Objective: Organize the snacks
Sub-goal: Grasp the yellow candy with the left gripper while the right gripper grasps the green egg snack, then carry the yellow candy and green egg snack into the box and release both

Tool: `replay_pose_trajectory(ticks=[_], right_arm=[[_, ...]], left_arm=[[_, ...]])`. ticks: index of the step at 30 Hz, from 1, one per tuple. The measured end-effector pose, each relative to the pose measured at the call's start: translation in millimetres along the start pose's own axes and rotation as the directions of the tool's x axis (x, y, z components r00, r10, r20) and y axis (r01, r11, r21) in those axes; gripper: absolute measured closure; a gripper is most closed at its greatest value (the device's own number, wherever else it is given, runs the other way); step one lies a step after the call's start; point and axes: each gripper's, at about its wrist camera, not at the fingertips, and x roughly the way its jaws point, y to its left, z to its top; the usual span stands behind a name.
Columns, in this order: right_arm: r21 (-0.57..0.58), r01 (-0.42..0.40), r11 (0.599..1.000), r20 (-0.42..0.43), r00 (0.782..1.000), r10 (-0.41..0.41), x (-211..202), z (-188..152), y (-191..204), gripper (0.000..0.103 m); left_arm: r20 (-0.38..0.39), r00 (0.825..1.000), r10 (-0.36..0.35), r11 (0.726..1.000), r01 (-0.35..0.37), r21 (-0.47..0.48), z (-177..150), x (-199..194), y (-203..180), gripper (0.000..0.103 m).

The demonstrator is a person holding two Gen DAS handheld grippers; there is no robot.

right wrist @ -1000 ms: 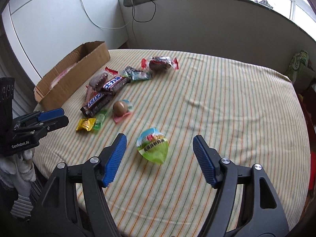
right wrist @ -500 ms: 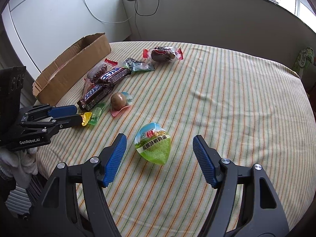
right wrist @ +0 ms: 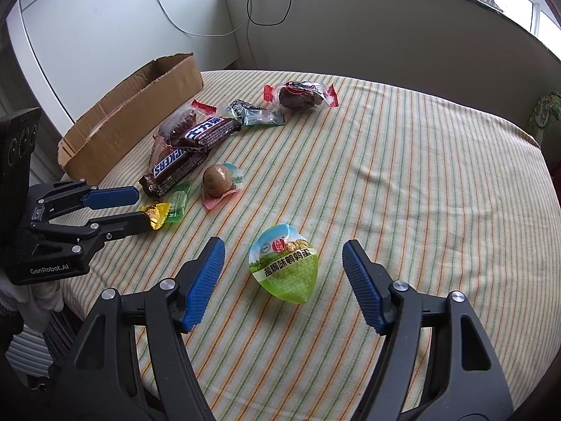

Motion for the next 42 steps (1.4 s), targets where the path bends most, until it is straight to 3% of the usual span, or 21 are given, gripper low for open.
replay_pose_trajectory(ticks=[6,14,19,23,28,30,42], right_arm=[[0.000,0.002,1.000,-0.006,1.000,-0.002,6,0,-1,0.031],[-0.024,0.006,1.000,-0.013,1.000,-0.006,10,-1,3,0.031],[-0.034,0.012,0.999,-0.020,1.000,-0.013,12,-5,4,0.031],[-0.041,0.025,0.999,-0.031,0.999,-0.026,16,-7,3,0.044],[-0.071,0.065,0.995,-0.031,0.997,-0.068,20,-8,5,0.052],[-0.096,0.084,0.992,-0.027,0.996,-0.087,20,-9,9,0.060],[-0.086,0.106,0.991,0.005,0.994,-0.106,5,-12,10,0.066]], left_arm=[[-0.033,0.999,0.016,0.998,-0.014,0.053,5,12,-6,0.061],[-0.036,0.999,0.003,0.999,-0.001,0.054,3,13,-13,0.061],[-0.029,1.000,0.005,0.999,-0.004,0.044,0,12,-16,0.073],[-0.018,1.000,0.021,0.999,-0.020,0.047,-4,11,-18,0.080],[-0.004,1.000,0.023,0.999,-0.023,0.031,-4,12,-18,0.080],[0.000,1.000,0.023,0.999,-0.023,0.022,-4,12,-18,0.081],[0.065,0.998,0.024,0.998,-0.020,-0.056,-6,-3,-17,0.082]])
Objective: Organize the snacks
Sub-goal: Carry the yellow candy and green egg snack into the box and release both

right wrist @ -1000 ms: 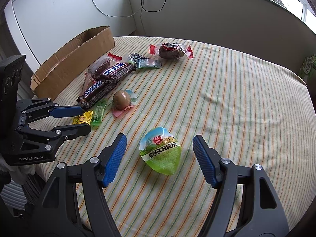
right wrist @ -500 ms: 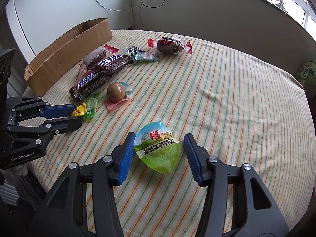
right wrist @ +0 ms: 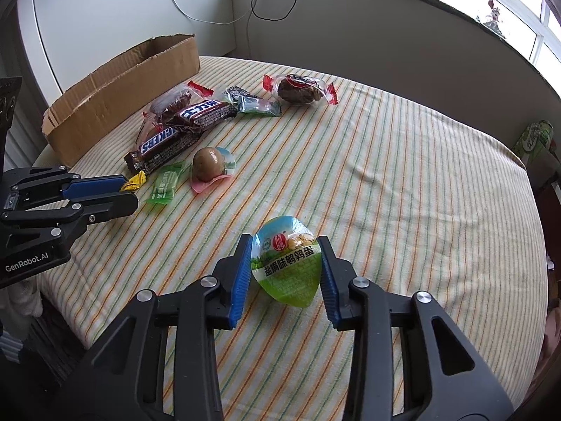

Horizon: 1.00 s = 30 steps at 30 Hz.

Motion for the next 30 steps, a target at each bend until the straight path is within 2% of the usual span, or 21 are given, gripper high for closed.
replay_pose_trajectory(ticks=[6,14,30], right_arm=[[0.012,-0.018,1.000,0.046,0.999,0.017,-17,11,4,0.066],[-0.011,-0.073,0.997,0.105,0.992,0.074,-40,35,29,0.066],[-0.148,-0.174,0.974,0.174,0.964,0.199,-37,114,117,0.066]], left_arm=[[0.051,0.998,0.020,1.000,-0.019,-0.018,5,-17,6,0.082],[0.128,0.990,0.056,0.998,-0.051,-0.047,18,-44,20,0.082],[0.241,0.951,0.192,0.974,-0.155,-0.165,28,-97,96,0.082]])
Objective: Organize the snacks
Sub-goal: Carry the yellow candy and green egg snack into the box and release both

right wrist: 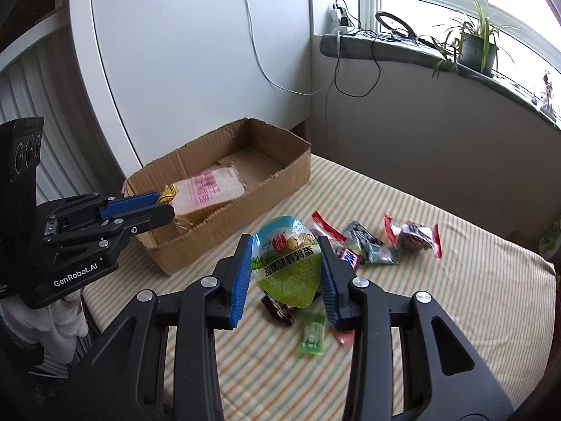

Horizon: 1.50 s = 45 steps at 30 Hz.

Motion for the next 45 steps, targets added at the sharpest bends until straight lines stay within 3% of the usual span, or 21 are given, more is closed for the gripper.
replay_pose_trajectory(ticks=[10,23,43,45], right_arm=[[-0.064,-0.067,0.996,-0.008,0.998,0.067,45,40,46,0.066],[-0.077,-0.096,0.992,-0.067,0.994,0.091,93,56,72,0.066],[-0.089,-0.101,0.991,-0.052,0.994,0.097,92,60,78,0.061],[-0.086,-0.099,0.991,-0.047,0.994,0.095,91,61,77,0.057]], left_arm=[[0.018,0.998,0.059,0.997,-0.058,-0.052,5,0,42,0.082],[0.010,0.996,0.089,0.993,-0.088,-0.078,2,7,63,0.082],[0.010,0.995,0.103,0.991,-0.101,-0.090,1,4,68,0.082],[0.008,0.994,0.107,0.990,-0.106,-0.089,1,4,68,0.081]])
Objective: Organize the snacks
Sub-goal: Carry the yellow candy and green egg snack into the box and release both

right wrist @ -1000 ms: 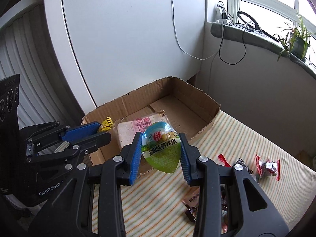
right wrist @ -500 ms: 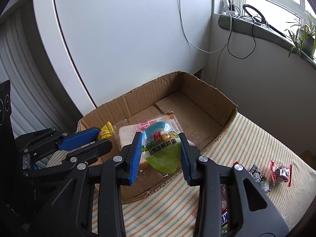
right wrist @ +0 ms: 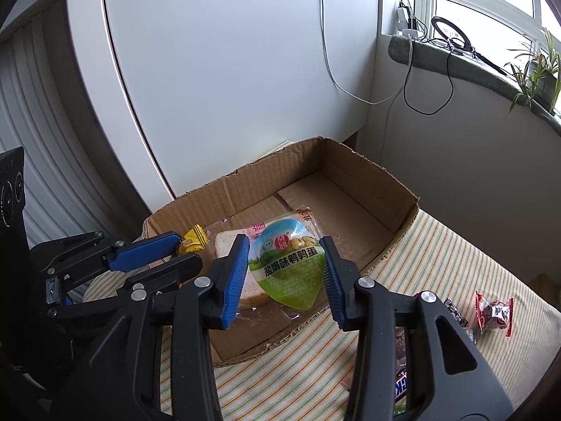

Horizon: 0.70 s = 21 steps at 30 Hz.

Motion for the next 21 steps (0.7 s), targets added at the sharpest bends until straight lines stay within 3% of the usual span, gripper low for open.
replay_pose_trajectory(ticks=[3,4,21], right_arm=[[-0.001,0.003,1.000,0.015,1.000,-0.003,-3,1,-1,0.041],[-0.001,0.013,1.000,0.019,1.000,-0.013,-5,1,-1,0.040],[0.033,0.058,0.998,0.050,0.997,-0.059,-46,-19,-21,0.040]], left_arm=[[0.000,1.000,0.003,1.000,-0.003,0.006,0,0,-1,0.078],[0.001,1.000,0.005,1.000,-0.005,0.009,0,0,-1,0.078],[0.039,0.999,0.021,0.998,-0.023,0.053,1,-21,-25,0.078]])
